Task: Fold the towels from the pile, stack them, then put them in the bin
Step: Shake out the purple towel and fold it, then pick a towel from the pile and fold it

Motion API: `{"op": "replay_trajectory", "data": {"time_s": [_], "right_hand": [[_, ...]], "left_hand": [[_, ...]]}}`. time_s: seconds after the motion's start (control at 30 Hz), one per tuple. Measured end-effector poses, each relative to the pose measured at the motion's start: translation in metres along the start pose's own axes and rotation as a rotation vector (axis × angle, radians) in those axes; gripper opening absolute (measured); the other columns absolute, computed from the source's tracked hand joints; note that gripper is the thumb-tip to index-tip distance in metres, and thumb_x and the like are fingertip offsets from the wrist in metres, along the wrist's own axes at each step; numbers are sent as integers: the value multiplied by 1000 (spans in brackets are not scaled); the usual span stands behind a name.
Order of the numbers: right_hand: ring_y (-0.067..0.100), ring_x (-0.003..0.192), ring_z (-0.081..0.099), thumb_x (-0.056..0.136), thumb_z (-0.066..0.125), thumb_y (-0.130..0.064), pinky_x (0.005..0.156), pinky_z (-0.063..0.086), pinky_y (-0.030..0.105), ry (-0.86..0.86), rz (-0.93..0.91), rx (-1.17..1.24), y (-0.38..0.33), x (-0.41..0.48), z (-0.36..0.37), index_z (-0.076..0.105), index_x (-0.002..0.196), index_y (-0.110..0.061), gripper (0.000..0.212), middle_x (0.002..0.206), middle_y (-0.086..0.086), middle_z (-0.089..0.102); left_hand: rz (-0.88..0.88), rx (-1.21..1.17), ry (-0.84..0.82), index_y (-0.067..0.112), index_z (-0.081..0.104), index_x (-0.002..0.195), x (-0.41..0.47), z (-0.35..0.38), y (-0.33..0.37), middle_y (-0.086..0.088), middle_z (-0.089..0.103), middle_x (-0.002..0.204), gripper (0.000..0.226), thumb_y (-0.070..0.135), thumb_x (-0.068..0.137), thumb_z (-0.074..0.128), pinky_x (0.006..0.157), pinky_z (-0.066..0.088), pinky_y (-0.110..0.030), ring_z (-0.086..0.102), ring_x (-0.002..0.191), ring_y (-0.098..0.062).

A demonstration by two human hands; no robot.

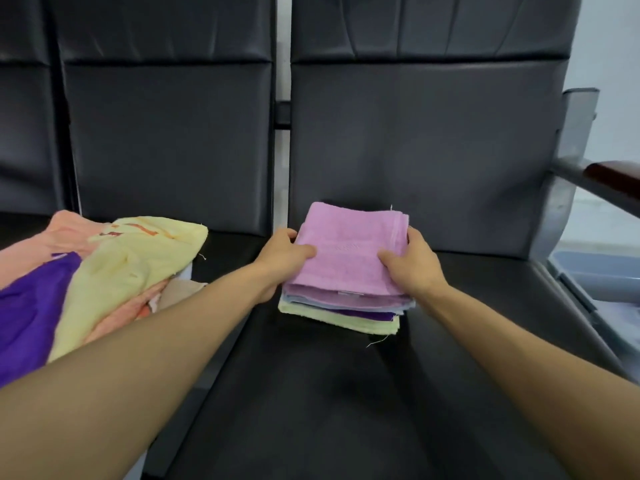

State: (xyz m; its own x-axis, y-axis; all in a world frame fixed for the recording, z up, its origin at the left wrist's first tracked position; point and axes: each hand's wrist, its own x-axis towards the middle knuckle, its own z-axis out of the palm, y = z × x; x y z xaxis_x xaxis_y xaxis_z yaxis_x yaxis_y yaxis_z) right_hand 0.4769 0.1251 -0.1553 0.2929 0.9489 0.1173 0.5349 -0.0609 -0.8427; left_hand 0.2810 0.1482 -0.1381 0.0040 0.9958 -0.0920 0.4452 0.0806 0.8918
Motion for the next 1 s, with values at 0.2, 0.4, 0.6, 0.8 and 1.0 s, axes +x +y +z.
{"op": "replay_trajectory", "data": {"time_s": [0.2, 0.4, 0.6, 0.8, 1.0], "right_hand": [[33, 126, 39, 87, 53, -7, 98, 34, 38, 196, -265, -399, -21, -44, 9, 47, 134, -8, 47, 138, 9, 48], [19, 117, 52, 90, 59, -21, 94, 36, 27, -61, -514, -332, -84, -108, 44, 69, 114, -21, 26, 120, -6, 65], [7, 95, 60, 93, 57, -16, 79, 40, 16, -355, -506, -290, -129, -166, 92, 69, 115, -18, 25, 111, -4, 70], [7, 99, 58, 95, 56, -19, 81, 42, 17, -505, -495, -295, -153, -190, 139, 70, 115, -20, 24, 112, -8, 66], [2, 90, 56, 96, 56, -19, 67, 39, 5, -623, -469, -330, -160, -200, 164, 70, 112, -17, 22, 112, -6, 67]], "left_hand": [[72, -54, -73, 16, 34, 145, -52, -34, -14, -2, 64, 109, 63, 12, 88, 61, 95, 50, -36, 63, 103, -18], [45, 108, 101, 13, 57, 124, -117, -115, -48, -5, 65, 101, 34, 9, 91, 53, 79, 50, -29, 63, 91, -23], [49, 507, 237, 15, 59, 125, -154, -190, -97, -7, 59, 120, 33, 18, 93, 53, 84, 40, -25, 56, 109, -22], [-94, 535, 288, 13, 57, 126, -167, -243, -143, -8, 58, 127, 49, 45, 89, 62, 93, 43, -32, 54, 116, -26], [-95, 549, 214, 15, 61, 112, -172, -241, -150, -4, 62, 121, 39, 36, 83, 74, 88, 46, -28, 58, 108, -19]]}}
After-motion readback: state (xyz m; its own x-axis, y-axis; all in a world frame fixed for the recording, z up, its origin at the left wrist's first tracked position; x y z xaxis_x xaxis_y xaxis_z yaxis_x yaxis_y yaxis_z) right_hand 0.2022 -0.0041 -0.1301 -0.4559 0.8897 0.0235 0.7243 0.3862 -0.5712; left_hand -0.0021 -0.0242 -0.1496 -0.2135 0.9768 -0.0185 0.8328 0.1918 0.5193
